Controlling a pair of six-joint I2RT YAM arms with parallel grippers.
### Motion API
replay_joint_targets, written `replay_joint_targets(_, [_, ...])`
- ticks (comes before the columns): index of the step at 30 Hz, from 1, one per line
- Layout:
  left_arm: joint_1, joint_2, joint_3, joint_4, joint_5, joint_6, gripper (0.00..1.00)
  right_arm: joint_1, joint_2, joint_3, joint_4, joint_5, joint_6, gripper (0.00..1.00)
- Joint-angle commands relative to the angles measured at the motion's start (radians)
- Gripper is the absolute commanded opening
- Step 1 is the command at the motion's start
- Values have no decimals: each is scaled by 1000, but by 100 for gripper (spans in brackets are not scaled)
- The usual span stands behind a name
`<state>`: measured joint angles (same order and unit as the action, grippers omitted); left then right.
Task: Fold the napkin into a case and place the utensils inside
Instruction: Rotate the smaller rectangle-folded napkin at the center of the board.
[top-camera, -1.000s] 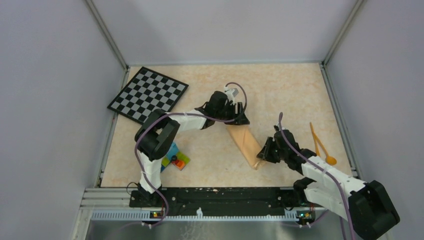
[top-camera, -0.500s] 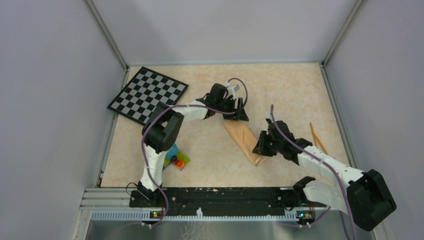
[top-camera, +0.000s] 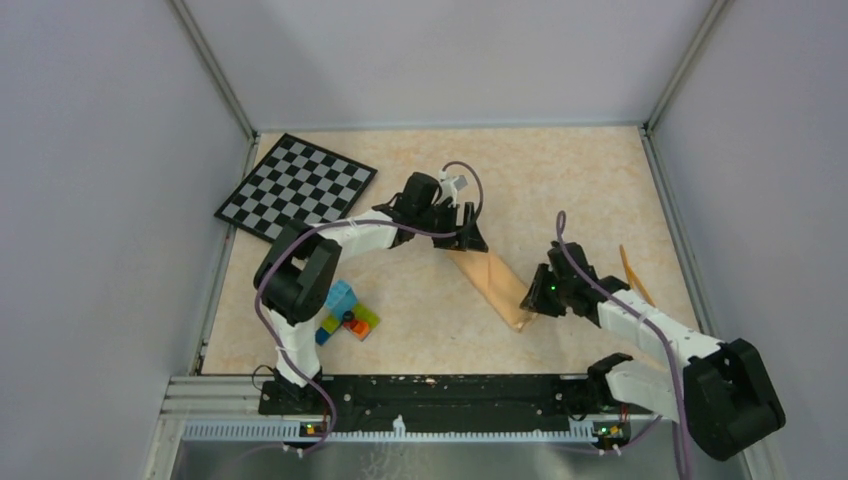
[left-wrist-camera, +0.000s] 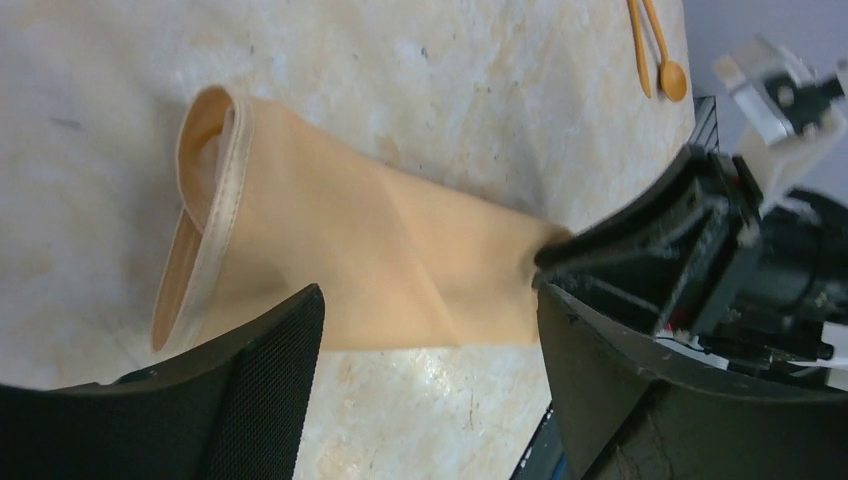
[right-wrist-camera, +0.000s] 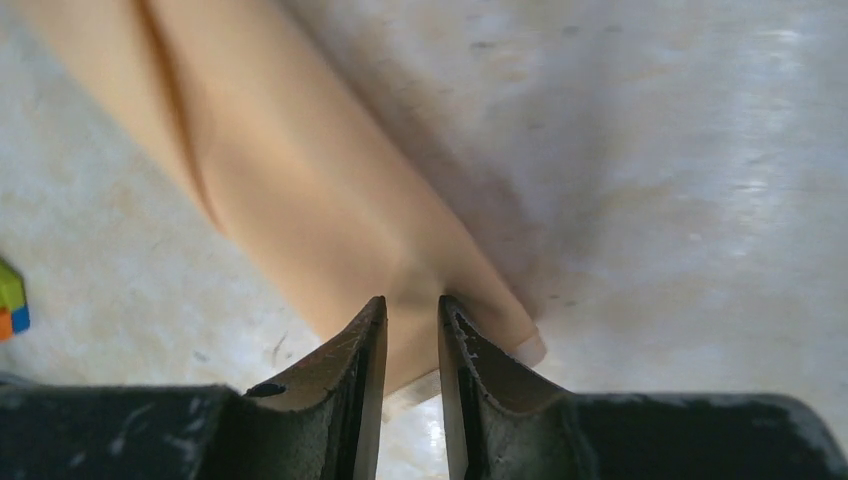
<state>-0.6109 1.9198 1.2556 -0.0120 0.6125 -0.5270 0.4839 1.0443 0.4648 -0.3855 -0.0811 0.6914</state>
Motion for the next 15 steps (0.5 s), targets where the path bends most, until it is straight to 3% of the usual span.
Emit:
replay_joint_targets(1, [5, -104, -69, 83, 6, -46, 83, -153, 64, -45, 49, 35, 46, 25])
replay_joint_targets(7, [4, -220, -102, 40, 34, -42, 85, -265, 251, 121, 26, 192, -42, 25])
replay_joint_targets(10, [3, -254, -140, 83, 70, -81, 86, -299, 381, 254, 43, 346, -163, 26])
replay_joint_targets(12, [2, -251, -164, 127, 93, -115, 87, -298, 457, 359, 53, 343, -288, 29])
replay_joint_targets(15, [0, -225, -175, 167, 109, -143, 87, -274, 482, 523, -60, 287, -365, 37])
